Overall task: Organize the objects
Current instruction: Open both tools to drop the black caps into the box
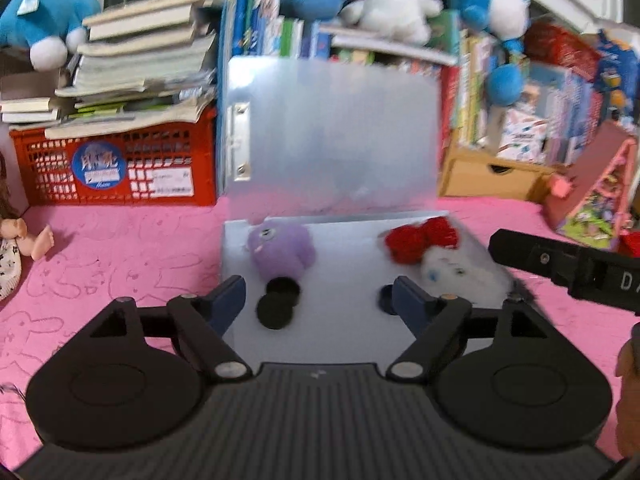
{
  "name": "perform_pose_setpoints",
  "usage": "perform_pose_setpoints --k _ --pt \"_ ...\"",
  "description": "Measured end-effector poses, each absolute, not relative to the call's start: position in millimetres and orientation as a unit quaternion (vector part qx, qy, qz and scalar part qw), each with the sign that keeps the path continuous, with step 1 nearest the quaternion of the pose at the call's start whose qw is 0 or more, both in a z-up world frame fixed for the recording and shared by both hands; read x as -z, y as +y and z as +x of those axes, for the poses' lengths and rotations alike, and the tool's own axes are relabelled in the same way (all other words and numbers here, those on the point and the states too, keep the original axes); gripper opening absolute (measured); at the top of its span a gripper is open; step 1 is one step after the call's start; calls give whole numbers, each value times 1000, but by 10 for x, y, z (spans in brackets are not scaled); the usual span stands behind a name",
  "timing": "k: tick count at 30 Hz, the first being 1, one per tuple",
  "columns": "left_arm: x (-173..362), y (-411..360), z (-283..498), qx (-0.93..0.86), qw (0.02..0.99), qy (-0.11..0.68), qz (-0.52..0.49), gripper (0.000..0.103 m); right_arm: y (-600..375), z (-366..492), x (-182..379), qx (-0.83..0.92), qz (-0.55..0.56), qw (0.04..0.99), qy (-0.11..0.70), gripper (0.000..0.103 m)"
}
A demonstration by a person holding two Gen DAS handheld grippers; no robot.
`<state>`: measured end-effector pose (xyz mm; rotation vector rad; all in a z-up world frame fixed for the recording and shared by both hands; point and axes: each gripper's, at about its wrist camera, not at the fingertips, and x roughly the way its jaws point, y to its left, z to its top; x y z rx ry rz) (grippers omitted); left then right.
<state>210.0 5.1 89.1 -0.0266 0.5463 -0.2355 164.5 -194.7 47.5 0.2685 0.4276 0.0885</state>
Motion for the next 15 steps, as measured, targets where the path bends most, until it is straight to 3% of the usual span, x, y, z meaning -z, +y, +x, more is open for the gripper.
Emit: perform_pose_setpoints --k 7,15 --pt "-954 15 1599 142 958 249 0 90 -1955 1089 -521 -40 100 979 173 102" --pt "-834 -6 1133 153 958 243 5 92 -1951 675 -387 -24 62 984 167 103"
